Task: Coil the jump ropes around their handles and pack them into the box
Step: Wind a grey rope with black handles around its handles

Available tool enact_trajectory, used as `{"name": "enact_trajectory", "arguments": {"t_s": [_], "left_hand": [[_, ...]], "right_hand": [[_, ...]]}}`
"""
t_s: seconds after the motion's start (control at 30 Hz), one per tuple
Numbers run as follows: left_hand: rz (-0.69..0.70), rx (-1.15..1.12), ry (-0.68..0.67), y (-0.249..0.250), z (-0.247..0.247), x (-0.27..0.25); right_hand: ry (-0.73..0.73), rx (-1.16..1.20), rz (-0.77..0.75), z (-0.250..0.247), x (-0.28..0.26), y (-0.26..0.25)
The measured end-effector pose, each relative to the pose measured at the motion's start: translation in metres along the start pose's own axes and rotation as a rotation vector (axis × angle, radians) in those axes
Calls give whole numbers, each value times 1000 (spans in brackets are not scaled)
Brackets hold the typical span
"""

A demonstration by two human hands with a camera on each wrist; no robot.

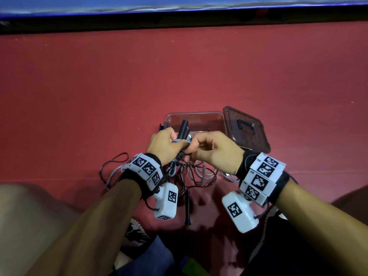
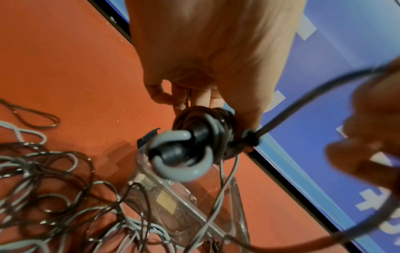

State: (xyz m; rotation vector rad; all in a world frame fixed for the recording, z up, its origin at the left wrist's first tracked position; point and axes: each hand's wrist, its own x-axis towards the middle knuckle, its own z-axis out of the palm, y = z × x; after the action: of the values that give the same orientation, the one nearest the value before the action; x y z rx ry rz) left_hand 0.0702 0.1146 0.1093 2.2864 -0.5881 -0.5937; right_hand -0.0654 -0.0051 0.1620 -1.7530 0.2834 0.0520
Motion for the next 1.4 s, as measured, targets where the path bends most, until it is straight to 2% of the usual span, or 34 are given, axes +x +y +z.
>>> {"name": "enact_trajectory", "arguments": {"t_s": [0.1, 0.33, 0.47, 0.57, 0.7, 0.83, 0.93, 1.03, 1.13, 1.3, 1.4], "left_hand": [[-20, -8, -5, -10, 0, 1], [-26, -17, -42, -16, 2, 8], [-40, 29, -8, -23, 2, 9], [-76, 73, 15, -26, 1, 11], [-101, 148, 34, -27, 1, 13], [-116, 141, -1, -31, 0, 12], [-78, 33, -18, -28, 2, 10], [-48, -31, 4, -18, 1, 9], [-15, -91, 38, -10, -3, 9], [6, -304, 16, 3, -7, 5], [46, -342, 22, 10, -9, 3]], "right_hand": [[24, 102, -51, -2, 0, -11], [217, 223, -119, -25, 3, -15], [228, 147, -128, -36, 4, -18], [217, 213, -174, -39, 0, -22], [122, 298, -239, -37, -4, -29], [124, 371, -286, -40, -2, -33], [131, 233, -254, -44, -1, -32], [130, 11, -140, -44, 3, -20], [18, -299, -29, -41, 6, -2], [-29, -630, 78, -34, 7, 12], [-147, -851, 192, -35, 9, 23]]}}
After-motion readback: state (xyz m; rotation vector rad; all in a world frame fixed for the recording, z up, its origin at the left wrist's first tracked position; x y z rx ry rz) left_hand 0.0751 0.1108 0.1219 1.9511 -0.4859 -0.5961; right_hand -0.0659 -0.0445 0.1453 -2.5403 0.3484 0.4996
